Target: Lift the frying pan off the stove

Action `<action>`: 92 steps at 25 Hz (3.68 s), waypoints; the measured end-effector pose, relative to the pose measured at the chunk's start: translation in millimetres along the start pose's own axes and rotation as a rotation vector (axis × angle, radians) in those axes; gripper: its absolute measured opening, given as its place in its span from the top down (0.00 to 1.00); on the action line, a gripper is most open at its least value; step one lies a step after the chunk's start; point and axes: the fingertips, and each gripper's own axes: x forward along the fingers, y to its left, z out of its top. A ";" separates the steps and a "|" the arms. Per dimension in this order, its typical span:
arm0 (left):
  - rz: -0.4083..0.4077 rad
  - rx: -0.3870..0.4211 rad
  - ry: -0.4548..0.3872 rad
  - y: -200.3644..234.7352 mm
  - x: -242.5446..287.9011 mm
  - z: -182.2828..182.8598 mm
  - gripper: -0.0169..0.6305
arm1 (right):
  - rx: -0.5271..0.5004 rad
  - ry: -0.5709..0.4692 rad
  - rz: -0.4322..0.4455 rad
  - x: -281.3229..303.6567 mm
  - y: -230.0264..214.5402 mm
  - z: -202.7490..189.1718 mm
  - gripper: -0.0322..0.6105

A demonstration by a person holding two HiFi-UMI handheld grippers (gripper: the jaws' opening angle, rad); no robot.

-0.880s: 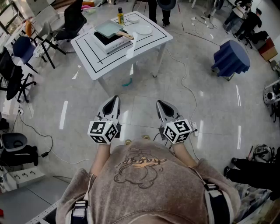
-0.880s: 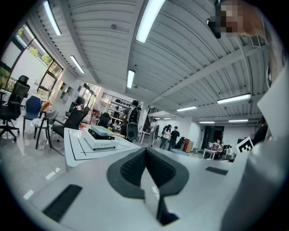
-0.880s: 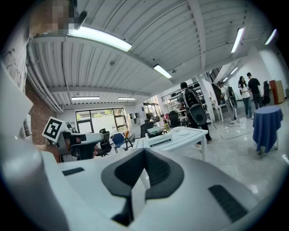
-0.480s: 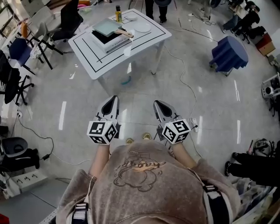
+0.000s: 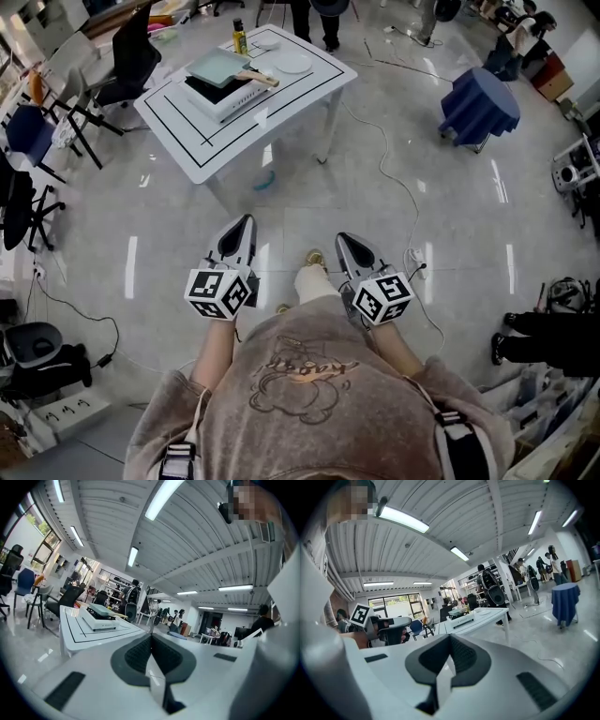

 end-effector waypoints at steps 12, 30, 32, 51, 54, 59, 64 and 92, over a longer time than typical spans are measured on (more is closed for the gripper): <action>0.027 -0.014 0.011 32.0 49.1 -1.7 0.96 | 0.005 0.007 0.014 56.8 -27.0 8.9 0.95; 0.098 -0.019 0.017 90.6 191.3 58.4 0.96 | -0.007 0.046 0.117 199.1 -106.2 91.7 0.95; 0.108 -0.024 0.011 94.7 207.5 64.4 0.96 | -0.013 0.051 0.129 213.5 -118.3 101.5 0.95; 0.256 -0.105 -0.059 139.0 305.8 91.0 0.96 | -0.043 0.107 0.243 315.2 -201.2 147.6 0.95; 0.254 -0.107 -0.059 144.4 310.2 95.4 0.96 | -0.037 0.100 0.250 321.7 -201.9 151.7 0.95; 0.226 -0.090 -0.046 146.7 323.2 105.7 0.96 | -0.024 0.088 0.239 327.2 -204.8 161.4 0.95; 0.206 -0.076 -0.026 152.1 332.7 111.6 0.96 | -0.007 0.078 0.214 334.6 -206.8 167.3 0.95; 0.032 -0.289 0.046 177.6 343.3 99.8 0.58 | -0.003 0.078 0.163 358.8 -176.4 156.2 0.95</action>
